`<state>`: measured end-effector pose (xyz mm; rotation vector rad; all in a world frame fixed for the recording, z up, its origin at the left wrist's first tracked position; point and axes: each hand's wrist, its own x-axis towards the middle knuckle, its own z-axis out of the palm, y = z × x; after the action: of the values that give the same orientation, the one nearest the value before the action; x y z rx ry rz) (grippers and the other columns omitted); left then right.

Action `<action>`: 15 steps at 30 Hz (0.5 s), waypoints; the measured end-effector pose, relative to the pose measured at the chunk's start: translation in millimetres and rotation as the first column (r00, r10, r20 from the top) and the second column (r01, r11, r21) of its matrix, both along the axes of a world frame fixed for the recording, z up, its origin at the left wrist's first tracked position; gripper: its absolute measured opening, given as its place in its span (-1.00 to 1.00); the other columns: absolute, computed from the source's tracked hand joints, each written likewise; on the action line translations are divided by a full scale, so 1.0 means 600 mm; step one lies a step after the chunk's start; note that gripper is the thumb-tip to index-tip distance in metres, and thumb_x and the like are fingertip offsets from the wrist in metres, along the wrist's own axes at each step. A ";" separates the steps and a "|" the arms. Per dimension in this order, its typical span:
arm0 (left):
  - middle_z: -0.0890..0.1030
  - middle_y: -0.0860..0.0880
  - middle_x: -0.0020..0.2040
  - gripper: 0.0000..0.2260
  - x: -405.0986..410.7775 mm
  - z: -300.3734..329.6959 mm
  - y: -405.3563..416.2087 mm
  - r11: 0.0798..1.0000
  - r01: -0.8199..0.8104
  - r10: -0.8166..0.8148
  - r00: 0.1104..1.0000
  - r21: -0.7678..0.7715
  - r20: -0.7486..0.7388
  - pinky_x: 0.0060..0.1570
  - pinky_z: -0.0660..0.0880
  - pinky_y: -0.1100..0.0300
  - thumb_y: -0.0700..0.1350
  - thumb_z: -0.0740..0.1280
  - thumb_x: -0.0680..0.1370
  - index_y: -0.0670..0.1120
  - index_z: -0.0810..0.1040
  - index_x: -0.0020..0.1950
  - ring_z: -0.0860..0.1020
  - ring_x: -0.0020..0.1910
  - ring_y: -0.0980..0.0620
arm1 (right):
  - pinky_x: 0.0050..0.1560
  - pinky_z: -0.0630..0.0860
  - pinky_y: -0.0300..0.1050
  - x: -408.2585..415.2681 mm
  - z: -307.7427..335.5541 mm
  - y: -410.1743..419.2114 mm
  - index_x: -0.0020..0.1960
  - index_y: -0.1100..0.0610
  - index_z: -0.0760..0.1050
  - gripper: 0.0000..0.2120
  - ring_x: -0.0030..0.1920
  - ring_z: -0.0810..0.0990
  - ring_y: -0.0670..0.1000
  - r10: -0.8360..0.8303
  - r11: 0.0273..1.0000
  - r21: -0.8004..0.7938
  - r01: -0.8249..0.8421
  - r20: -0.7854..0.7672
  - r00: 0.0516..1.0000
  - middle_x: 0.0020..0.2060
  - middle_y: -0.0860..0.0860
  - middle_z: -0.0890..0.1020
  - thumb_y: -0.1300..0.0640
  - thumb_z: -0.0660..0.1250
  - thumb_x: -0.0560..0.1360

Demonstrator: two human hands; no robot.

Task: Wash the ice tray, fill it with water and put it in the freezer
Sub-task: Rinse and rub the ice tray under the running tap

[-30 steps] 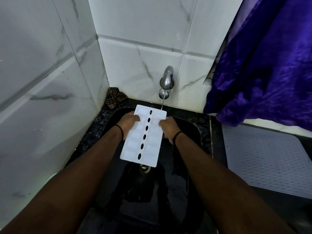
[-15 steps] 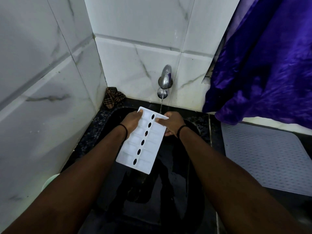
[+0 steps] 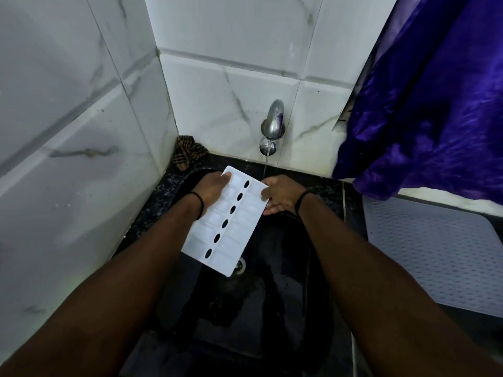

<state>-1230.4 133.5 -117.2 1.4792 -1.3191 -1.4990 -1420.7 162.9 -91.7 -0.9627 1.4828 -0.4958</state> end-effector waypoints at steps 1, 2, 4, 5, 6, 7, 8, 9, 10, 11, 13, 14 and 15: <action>0.58 -0.08 -0.22 -0.74 0.000 0.000 0.002 1.000 0.020 -0.020 1.000 -0.002 -0.002 -0.18 0.49 0.13 -0.03 0.19 0.63 -0.07 0.52 -0.20 0.54 -0.28 -0.03 | -0.18 0.65 0.01 -0.005 0.000 0.001 0.22 0.21 0.47 -0.72 -0.20 0.64 0.11 0.014 1.000 0.024 -0.014 0.002 1.000 -0.03 0.23 0.62 0.40 0.22 0.55; 0.60 -0.10 -0.20 -0.75 0.000 0.000 0.003 0.999 0.039 -0.039 0.999 -0.003 -0.001 -0.15 0.50 0.11 -0.03 0.19 0.63 -0.07 0.54 -0.17 0.55 -0.26 -0.05 | -0.21 0.66 -0.02 -0.009 -0.001 0.002 0.24 0.23 0.48 -0.74 -0.23 0.64 0.08 0.029 0.999 0.030 -0.029 -0.016 0.999 -0.06 0.21 0.63 0.36 0.28 0.56; 0.61 -0.09 -0.19 -0.76 -0.001 0.000 0.003 0.999 0.054 -0.054 0.998 0.004 -0.010 -0.17 0.51 0.12 -0.03 0.19 0.63 -0.06 0.55 -0.14 0.57 -0.26 -0.04 | -0.32 0.66 -0.07 -0.011 -0.007 0.004 0.19 0.27 0.49 -0.75 -0.38 0.63 0.02 0.005 1.000 -0.024 -0.007 -0.081 0.997 -0.20 0.19 0.63 0.23 0.39 0.54; 0.61 -0.07 -0.20 -0.77 -0.002 0.000 0.003 0.999 0.045 -0.045 0.999 0.007 -0.011 -0.20 0.51 0.14 -0.04 0.18 0.63 -0.06 0.55 -0.14 0.57 -0.27 -0.02 | -0.37 0.65 -0.07 -0.009 -0.011 0.003 0.11 0.27 0.51 -0.75 -0.46 0.61 0.00 -0.030 0.997 -0.075 0.021 -0.118 0.993 -0.28 0.17 0.62 0.18 0.43 0.52; 0.61 -0.05 -0.21 -0.77 -0.004 0.000 0.002 1.000 0.031 -0.031 0.999 0.005 -0.007 -0.22 0.50 0.17 -0.05 0.18 0.63 -0.05 0.55 -0.15 0.56 -0.28 0.01 | -0.40 0.64 -0.07 -0.006 -0.015 0.002 0.02 0.26 0.51 -0.76 -0.52 0.60 -0.01 -0.068 0.990 -0.132 0.047 -0.157 0.985 -0.35 0.15 0.61 0.13 0.47 0.49; 0.60 -0.04 -0.21 -0.77 -0.004 0.000 0.001 1.000 0.017 -0.017 1.000 0.003 -0.007 -0.23 0.49 0.19 -0.06 0.18 0.63 -0.05 0.54 -0.15 0.55 -0.28 0.03 | -0.42 0.64 -0.05 -0.002 -0.016 0.003 -0.07 0.24 0.52 -0.76 -0.55 0.60 0.00 -0.103 0.979 -0.192 0.064 -0.203 0.974 -0.41 0.12 0.61 0.09 0.49 0.47; 0.59 -0.02 -0.21 -0.77 -0.004 -0.001 0.000 1.000 0.006 -0.006 1.000 0.002 -0.012 -0.24 0.48 0.20 -0.07 0.18 0.63 -0.05 0.54 -0.15 0.54 -0.27 0.04 | -0.43 0.63 -0.04 0.000 -0.017 0.003 -0.16 0.21 0.53 -0.75 -0.55 0.61 0.02 -0.133 0.965 -0.252 0.067 -0.252 0.959 -0.46 0.09 0.61 0.04 0.50 0.45; 0.58 -0.01 -0.21 -0.79 -0.004 -0.002 -0.001 1.000 -0.002 0.002 1.000 0.007 -0.019 -0.25 0.47 0.21 -0.08 0.18 0.63 -0.05 0.54 -0.14 0.54 -0.27 0.06 | -0.44 0.63 -0.03 0.003 -0.018 0.003 -0.23 0.18 0.53 -0.73 -0.55 0.63 0.04 -0.158 0.949 -0.308 0.063 -0.294 0.943 -0.50 0.07 0.62 0.00 0.49 0.44; 0.58 0.01 -0.20 -0.80 -0.003 -0.003 -0.002 1.000 -0.009 0.010 1.000 0.015 -0.027 -0.27 0.46 0.23 -0.08 0.18 0.63 -0.06 0.55 -0.10 0.53 -0.26 0.09 | -0.47 0.62 -0.04 0.006 -0.017 0.003 -0.28 0.17 0.53 -0.69 -0.55 0.63 0.06 -0.179 0.932 -0.359 0.053 -0.328 0.928 -0.54 0.07 0.62 -0.04 0.47 0.44; 0.58 0.03 -0.19 -0.83 -0.003 -0.003 -0.003 1.000 -0.018 0.018 0.999 0.025 -0.033 -0.29 0.45 0.25 -0.07 0.19 0.63 -0.06 0.55 -0.05 0.53 -0.26 0.11 | -0.49 0.60 -0.07 0.010 -0.015 0.003 -0.32 0.15 0.52 -0.66 -0.55 0.63 0.07 -0.193 0.915 -0.403 0.030 -0.371 0.908 -0.55 0.07 0.62 -0.09 0.44 0.44; 0.56 0.07 -0.19 -0.85 -0.002 -0.001 -0.007 0.999 -0.041 0.042 0.999 0.024 -0.022 -0.32 0.40 0.29 -0.06 0.20 0.63 -0.06 0.54 0.01 0.50 -0.25 0.17 | -0.38 0.60 -0.06 0.020 -0.013 0.002 -0.32 0.13 0.50 -0.62 -0.46 0.66 0.11 -0.215 0.881 -0.471 -0.051 -0.494 0.843 -0.46 0.08 0.65 -0.16 0.33 0.48; 0.54 0.10 -0.19 -0.87 -0.001 0.001 -0.009 0.998 -0.053 0.053 0.999 0.013 -0.010 -0.33 0.38 0.32 -0.05 0.21 0.63 -0.04 0.53 0.01 0.48 -0.25 0.20 | -0.26 0.61 -0.03 0.025 -0.014 0.001 -0.27 0.13 0.51 -0.63 -0.33 0.68 0.16 -0.226 0.869 -0.486 -0.095 -0.559 0.798 -0.35 0.11 0.67 -0.16 0.29 0.51; 0.53 0.13 -0.20 -0.88 -0.001 0.004 -0.012 0.998 -0.065 0.065 0.998 0.004 0.000 -0.34 0.36 0.35 -0.05 0.21 0.62 -0.02 0.52 0.02 0.47 -0.25 0.22 | -0.13 0.60 -0.01 0.031 -0.015 0.002 -0.17 0.15 0.52 -0.65 -0.18 0.67 0.22 -0.236 0.861 -0.493 -0.127 -0.608 0.758 -0.21 0.16 0.68 -0.13 0.26 0.54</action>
<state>-1231.2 126.5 -114.8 1.5099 -1.2569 -1.4608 -1402.2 164.0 -100.4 -1.6393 2.0709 -0.6548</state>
